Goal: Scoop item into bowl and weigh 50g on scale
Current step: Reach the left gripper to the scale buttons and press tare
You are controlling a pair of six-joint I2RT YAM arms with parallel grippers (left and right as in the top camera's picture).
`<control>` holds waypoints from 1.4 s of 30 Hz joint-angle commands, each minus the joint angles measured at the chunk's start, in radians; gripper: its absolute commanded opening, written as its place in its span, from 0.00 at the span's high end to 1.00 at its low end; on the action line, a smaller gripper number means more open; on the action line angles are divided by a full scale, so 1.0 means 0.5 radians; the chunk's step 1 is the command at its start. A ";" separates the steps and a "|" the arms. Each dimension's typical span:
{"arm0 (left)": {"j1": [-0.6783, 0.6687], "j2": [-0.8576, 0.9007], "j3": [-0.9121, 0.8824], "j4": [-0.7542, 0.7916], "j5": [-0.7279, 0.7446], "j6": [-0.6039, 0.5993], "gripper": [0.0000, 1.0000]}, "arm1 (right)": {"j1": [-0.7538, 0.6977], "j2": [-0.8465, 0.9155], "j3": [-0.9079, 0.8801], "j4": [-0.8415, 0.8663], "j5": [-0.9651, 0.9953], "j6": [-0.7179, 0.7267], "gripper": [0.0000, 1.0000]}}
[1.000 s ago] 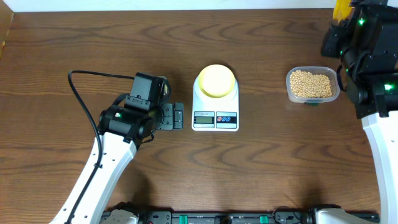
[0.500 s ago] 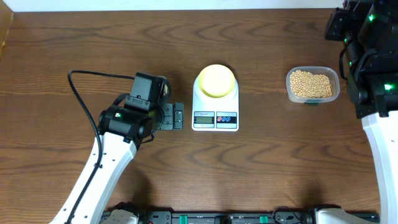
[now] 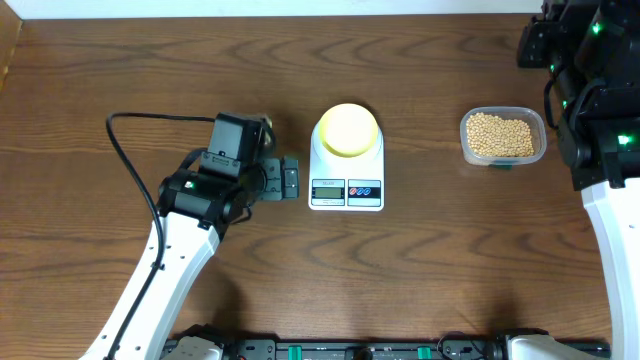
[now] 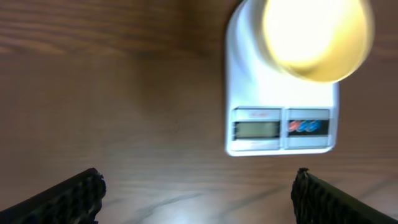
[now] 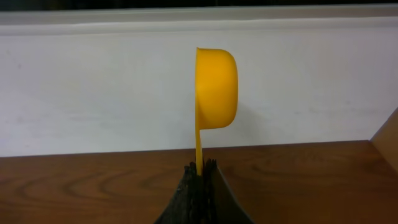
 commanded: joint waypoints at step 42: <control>-0.536 1.033 0.019 0.645 -0.050 -0.407 0.02 | -0.007 0.001 0.027 -0.014 -0.051 -0.060 0.99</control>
